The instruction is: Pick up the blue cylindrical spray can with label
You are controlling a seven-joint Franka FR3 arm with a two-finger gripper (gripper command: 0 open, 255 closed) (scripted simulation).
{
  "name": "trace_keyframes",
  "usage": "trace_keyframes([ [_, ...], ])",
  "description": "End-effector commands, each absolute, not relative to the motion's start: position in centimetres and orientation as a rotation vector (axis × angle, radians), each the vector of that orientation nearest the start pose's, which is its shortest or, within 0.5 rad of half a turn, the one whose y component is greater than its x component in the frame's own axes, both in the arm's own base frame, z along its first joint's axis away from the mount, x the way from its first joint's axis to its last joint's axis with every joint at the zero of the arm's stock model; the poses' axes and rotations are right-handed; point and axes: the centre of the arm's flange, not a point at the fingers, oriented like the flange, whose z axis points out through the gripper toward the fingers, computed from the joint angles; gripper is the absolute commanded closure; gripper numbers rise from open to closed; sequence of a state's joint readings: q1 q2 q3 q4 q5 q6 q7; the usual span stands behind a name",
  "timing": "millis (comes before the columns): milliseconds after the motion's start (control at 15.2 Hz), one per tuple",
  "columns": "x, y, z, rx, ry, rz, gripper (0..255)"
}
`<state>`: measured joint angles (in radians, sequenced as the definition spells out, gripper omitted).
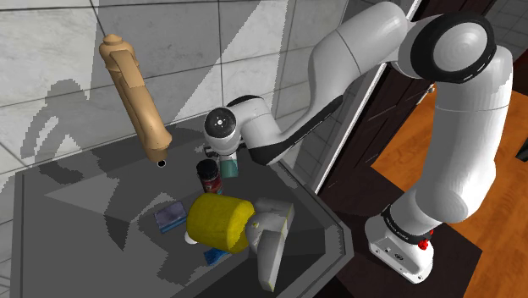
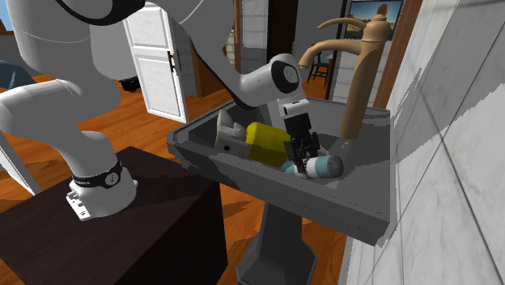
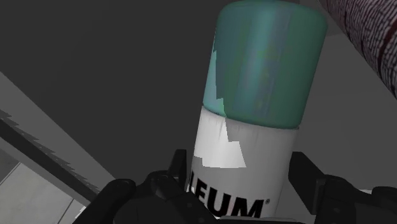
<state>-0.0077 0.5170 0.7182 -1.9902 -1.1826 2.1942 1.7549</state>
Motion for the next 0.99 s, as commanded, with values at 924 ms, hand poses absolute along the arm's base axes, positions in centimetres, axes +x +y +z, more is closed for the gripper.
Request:
trace_keyframes([
  [924, 48.7, 35.5, 29.7, -3.238, 0.496, -0.847, 255],
])
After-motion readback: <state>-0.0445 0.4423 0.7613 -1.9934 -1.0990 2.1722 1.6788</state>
